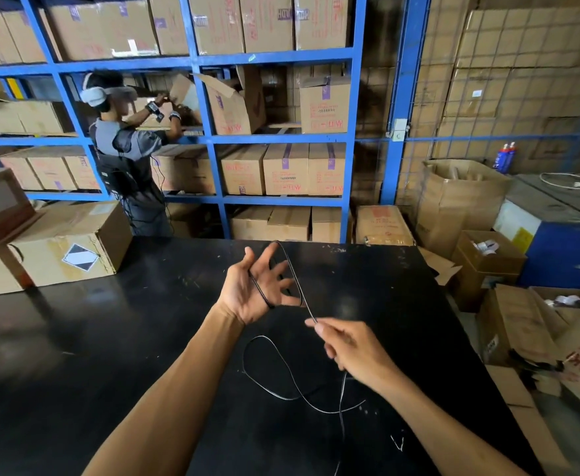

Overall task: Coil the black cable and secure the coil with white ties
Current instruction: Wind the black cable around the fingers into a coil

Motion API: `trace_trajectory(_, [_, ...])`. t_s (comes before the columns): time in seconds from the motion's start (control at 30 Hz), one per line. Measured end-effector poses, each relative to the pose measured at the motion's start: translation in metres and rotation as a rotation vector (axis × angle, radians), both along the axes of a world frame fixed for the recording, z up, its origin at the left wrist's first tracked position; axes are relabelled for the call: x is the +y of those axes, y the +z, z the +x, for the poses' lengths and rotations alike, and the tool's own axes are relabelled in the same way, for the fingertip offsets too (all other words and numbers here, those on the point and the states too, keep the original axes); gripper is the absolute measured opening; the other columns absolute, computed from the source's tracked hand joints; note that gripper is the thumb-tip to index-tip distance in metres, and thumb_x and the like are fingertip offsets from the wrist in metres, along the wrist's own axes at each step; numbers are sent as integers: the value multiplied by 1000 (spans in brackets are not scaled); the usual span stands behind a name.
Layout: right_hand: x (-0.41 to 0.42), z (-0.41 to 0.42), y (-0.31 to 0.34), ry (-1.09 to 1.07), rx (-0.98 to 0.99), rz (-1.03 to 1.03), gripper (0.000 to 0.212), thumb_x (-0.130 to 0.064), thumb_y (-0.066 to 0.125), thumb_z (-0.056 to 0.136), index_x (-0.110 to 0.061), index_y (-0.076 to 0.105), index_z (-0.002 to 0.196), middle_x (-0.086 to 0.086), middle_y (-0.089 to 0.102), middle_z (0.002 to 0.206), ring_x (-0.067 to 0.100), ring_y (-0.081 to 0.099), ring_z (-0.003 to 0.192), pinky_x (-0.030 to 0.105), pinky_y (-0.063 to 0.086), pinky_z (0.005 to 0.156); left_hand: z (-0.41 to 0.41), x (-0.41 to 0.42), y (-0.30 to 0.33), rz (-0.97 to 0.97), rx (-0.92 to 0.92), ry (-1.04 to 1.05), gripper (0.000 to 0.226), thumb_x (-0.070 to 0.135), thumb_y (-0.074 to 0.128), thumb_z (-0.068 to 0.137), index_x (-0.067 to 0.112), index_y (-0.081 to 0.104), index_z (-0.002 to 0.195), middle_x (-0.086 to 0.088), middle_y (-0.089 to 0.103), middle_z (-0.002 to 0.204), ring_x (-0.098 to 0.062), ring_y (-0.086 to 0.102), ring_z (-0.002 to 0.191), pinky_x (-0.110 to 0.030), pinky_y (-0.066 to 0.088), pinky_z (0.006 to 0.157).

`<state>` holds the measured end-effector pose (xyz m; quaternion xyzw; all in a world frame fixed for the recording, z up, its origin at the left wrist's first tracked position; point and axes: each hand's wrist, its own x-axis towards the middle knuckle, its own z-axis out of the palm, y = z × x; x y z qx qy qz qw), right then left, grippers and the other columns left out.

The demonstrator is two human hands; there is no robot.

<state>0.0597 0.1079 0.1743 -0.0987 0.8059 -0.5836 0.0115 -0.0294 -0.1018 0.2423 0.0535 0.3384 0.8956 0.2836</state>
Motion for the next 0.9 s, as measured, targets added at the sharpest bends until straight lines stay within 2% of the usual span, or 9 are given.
trace_trajectory(0.17, [-1, 3, -29, 105, -99, 21, 23, -51, 54, 101, -49, 74, 114, -7, 56, 64, 3, 52, 60, 25, 44, 53, 4, 10, 15, 84, 119, -150, 60, 62, 24, 99, 35, 34, 152, -18, 9, 166, -54, 8, 146, -89, 20, 94])
trace_trajectory(0.3, [19, -20, -32, 14, -100, 255, 36, -70, 53, 90, -47, 80, 94, -7, 58, 55, 5, 53, 52, 24, 41, 54, 20, 19, 23, 137, 212, -452, 62, 64, 19, 100, 37, 21, 156, -15, 3, 167, -57, 6, 146, -85, -1, 102])
trace_trajectory(0.4, [36, -47, -7, -50, -1, 482, 30, -52, 64, 93, -29, 83, 85, -5, 72, 65, 9, 64, 60, 29, 47, 60, 34, 22, 18, 30, 259, -709, 65, 66, 16, 99, 37, 14, 157, -9, 3, 167, -56, -3, 146, -82, -5, 103])
trace_trajectory(0.5, [53, -70, 40, -35, 113, 690, 9, -34, 70, 93, -33, 77, 88, -12, 74, 84, 3, 69, 78, 33, 58, 75, 43, 24, 2, -144, 248, -871, 66, 68, 16, 98, 38, 18, 156, -5, 16, 165, -55, -2, 147, -81, 2, 105])
trace_trajectory(0.53, [56, -73, 58, -18, 172, 760, 6, -40, 73, 90, -35, 76, 88, -14, 71, 83, 0, 66, 79, 30, 56, 72, 45, 23, -5, -209, 229, -874, 65, 68, 18, 98, 39, 21, 156, -4, 18, 164, -54, -1, 147, -81, 3, 106])
trace_trajectory(0.6, [56, -75, 87, 6, 305, 895, 19, -54, 74, 85, -36, 76, 85, -17, 67, 79, -1, 62, 75, 23, 46, 62, 45, 19, -17, -311, 173, -813, 64, 69, 22, 97, 40, 27, 154, -4, 13, 165, -53, 1, 147, -81, 3, 107])
trace_trajectory(0.7, [48, -69, 101, -12, 426, 905, 25, -58, 71, 87, -33, 75, 83, -17, 63, 74, -2, 59, 69, 20, 39, 57, 39, 11, -27, -376, 87, -643, 64, 68, 26, 96, 40, 28, 153, -6, 0, 168, -52, 1, 148, -82, 7, 106])
trace_trajectory(0.77, [40, -60, 95, -40, 474, 825, 27, -53, 67, 91, -30, 77, 83, -14, 67, 74, -1, 62, 68, 21, 44, 59, 34, 7, -28, -356, 54, -520, 62, 67, 26, 96, 40, 32, 151, -6, -4, 167, -51, 1, 148, -82, 10, 105])
trace_trajectory(0.9, [27, -34, 64, 7, 406, 488, 26, -43, 58, 98, -26, 78, 101, -8, 74, 80, 5, 69, 74, 33, 60, 66, 24, 1, -17, -195, -24, -254, 60, 63, 34, 94, 36, 42, 148, -10, -3, 167, -51, -2, 148, -84, 14, 103])
